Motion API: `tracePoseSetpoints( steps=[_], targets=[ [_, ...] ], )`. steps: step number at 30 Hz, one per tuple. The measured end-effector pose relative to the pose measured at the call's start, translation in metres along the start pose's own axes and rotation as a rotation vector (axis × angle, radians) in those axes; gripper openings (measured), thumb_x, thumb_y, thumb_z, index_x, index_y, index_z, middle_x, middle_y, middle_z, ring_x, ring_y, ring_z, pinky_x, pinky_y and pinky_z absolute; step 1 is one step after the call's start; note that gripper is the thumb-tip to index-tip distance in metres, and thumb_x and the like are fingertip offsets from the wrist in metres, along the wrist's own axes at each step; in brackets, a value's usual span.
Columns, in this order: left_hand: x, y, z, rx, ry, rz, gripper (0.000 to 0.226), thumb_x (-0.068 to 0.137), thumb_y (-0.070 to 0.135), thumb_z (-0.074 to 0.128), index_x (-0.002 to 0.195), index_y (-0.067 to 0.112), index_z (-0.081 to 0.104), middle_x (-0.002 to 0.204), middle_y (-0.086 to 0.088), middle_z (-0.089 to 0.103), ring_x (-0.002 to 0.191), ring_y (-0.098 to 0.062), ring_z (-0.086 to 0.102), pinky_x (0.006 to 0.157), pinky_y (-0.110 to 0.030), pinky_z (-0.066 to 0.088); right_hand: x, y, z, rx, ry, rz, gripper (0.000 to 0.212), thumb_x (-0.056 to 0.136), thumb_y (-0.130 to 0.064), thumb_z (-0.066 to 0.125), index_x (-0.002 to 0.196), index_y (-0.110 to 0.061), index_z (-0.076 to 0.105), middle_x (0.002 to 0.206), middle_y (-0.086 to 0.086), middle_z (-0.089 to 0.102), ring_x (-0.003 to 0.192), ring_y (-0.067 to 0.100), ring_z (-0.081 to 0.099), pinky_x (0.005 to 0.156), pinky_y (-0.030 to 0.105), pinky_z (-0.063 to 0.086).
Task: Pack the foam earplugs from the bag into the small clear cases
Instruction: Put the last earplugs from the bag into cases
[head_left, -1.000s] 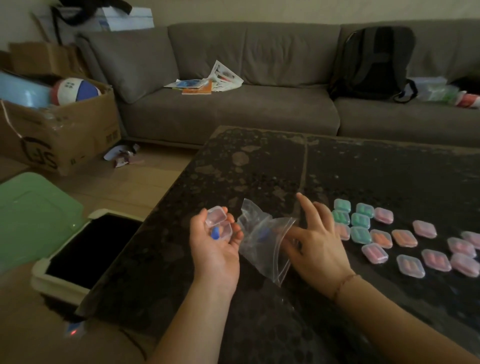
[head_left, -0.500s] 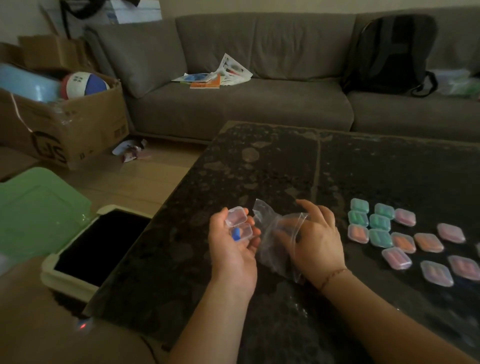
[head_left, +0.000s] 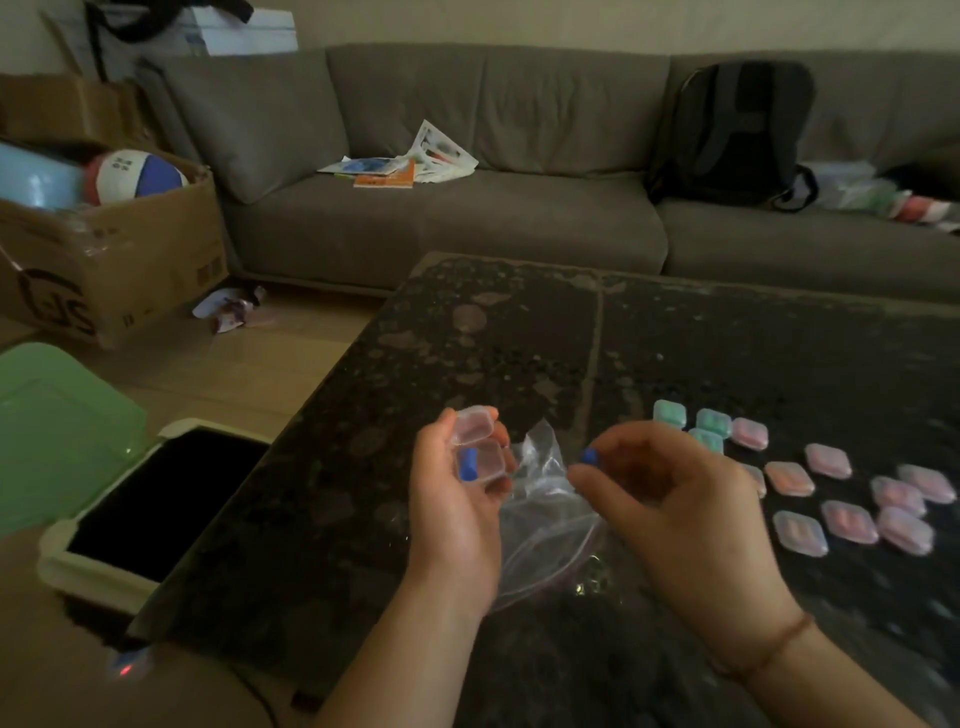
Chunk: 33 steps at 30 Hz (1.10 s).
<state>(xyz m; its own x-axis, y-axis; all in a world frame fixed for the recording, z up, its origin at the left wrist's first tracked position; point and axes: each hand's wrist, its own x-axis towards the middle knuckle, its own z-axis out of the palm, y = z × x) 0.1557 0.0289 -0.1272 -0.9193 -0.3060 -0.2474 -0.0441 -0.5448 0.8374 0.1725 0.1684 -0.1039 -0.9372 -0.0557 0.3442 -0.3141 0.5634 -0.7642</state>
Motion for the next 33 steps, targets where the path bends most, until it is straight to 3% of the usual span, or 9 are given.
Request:
tracePoseSetpoints(
  steps=[3,5,9,13,18,20,24,28,33],
  targets=[
    [-0.011,-0.005,0.003,0.05,-0.105,-0.051,0.041,0.1,0.046,0.045,0.114,0.016,0.069,0.109,-0.009,0.071,0.103,-0.022,0.068,0.091,-0.037,0.05,-0.002,-0.007,0.008,0.09,-0.086,-0.018,0.02,0.074,-0.038,0.067,0.092,-0.044,0.061,0.089,-0.027,0.067,0.081,-0.005,0.066,0.07,0.009,0.052],
    [-0.014,-0.008,0.003,0.079,-0.159,-0.088,0.047,0.099,0.049,0.045,0.12,0.013,0.067,0.111,-0.011,0.072,0.108,-0.025,0.069,0.096,-0.041,0.051,-0.003,-0.007,0.012,0.09,-0.104,-0.032,0.018,0.075,-0.042,0.06,0.093,-0.047,0.06,0.084,-0.026,0.067,0.083,-0.007,0.065,0.071,0.007,0.051],
    [-0.016,-0.013,0.004,0.137,-0.214,-0.048,0.051,0.095,0.051,0.05,0.122,0.011,0.066,0.114,-0.012,0.071,0.109,-0.023,0.069,0.096,-0.039,0.052,-0.002,-0.004,0.015,0.077,-0.053,-0.025,0.016,0.08,-0.037,0.061,0.093,-0.047,0.058,0.08,-0.024,0.066,0.082,-0.01,0.063,0.069,0.006,0.049],
    [-0.015,-0.017,0.004,0.16,-0.272,-0.004,0.059,0.087,0.058,0.055,0.121,0.012,0.065,0.112,-0.01,0.07,0.105,-0.02,0.071,0.085,-0.032,0.054,0.0,0.002,0.018,0.016,-0.032,-0.064,0.022,0.083,-0.03,0.067,0.092,-0.046,0.056,0.082,-0.021,0.064,0.084,-0.009,0.063,0.07,0.005,0.048],
    [-0.015,-0.02,0.003,0.074,-0.31,-0.039,0.049,0.088,0.051,0.056,0.114,0.01,0.067,0.096,-0.004,0.072,0.099,-0.018,0.071,0.087,-0.034,0.053,0.0,0.008,0.026,-0.11,-0.026,-0.15,0.016,0.078,-0.046,0.061,0.093,-0.04,0.062,0.087,-0.02,0.059,0.089,-0.001,0.058,0.076,0.009,0.047],
    [-0.014,-0.02,0.002,0.074,-0.328,-0.066,0.052,0.089,0.053,0.057,0.12,0.012,0.067,0.101,-0.004,0.073,0.101,-0.017,0.072,0.085,-0.033,0.054,-0.002,0.008,0.025,-0.118,-0.045,-0.17,0.021,0.08,-0.051,0.056,0.097,-0.041,0.064,0.09,-0.019,0.058,0.09,0.002,0.058,0.076,0.014,0.049],
    [-0.012,-0.017,-0.003,0.06,-0.355,-0.052,0.038,0.093,0.039,0.048,0.112,0.013,0.067,0.096,-0.006,0.073,0.088,-0.018,0.072,0.074,-0.031,0.054,-0.004,0.004,0.02,0.176,-0.005,-0.002,0.015,0.086,-0.041,0.056,0.099,-0.036,0.062,0.089,-0.016,0.066,0.083,0.004,0.066,0.069,0.022,0.056],
    [-0.008,-0.015,-0.004,0.172,-0.4,-0.051,0.027,0.099,0.017,0.046,0.117,0.018,0.066,0.113,-0.013,0.07,0.094,-0.021,0.073,0.07,-0.028,0.058,-0.001,0.001,0.016,0.372,-0.073,0.245,0.027,0.084,-0.046,0.048,0.1,-0.029,0.061,0.084,-0.013,0.07,0.073,0.013,0.069,0.062,0.03,0.06],
    [-0.006,-0.015,0.0,0.39,-0.474,0.082,0.028,0.103,0.017,0.049,0.116,0.033,0.067,0.133,-0.003,0.062,0.117,-0.017,0.067,0.09,-0.031,0.06,0.002,0.005,0.011,0.345,-0.1,0.262,0.014,0.09,-0.026,0.061,0.104,-0.027,0.06,0.08,-0.009,0.071,0.068,0.01,0.069,0.057,0.021,0.056]
  ],
)
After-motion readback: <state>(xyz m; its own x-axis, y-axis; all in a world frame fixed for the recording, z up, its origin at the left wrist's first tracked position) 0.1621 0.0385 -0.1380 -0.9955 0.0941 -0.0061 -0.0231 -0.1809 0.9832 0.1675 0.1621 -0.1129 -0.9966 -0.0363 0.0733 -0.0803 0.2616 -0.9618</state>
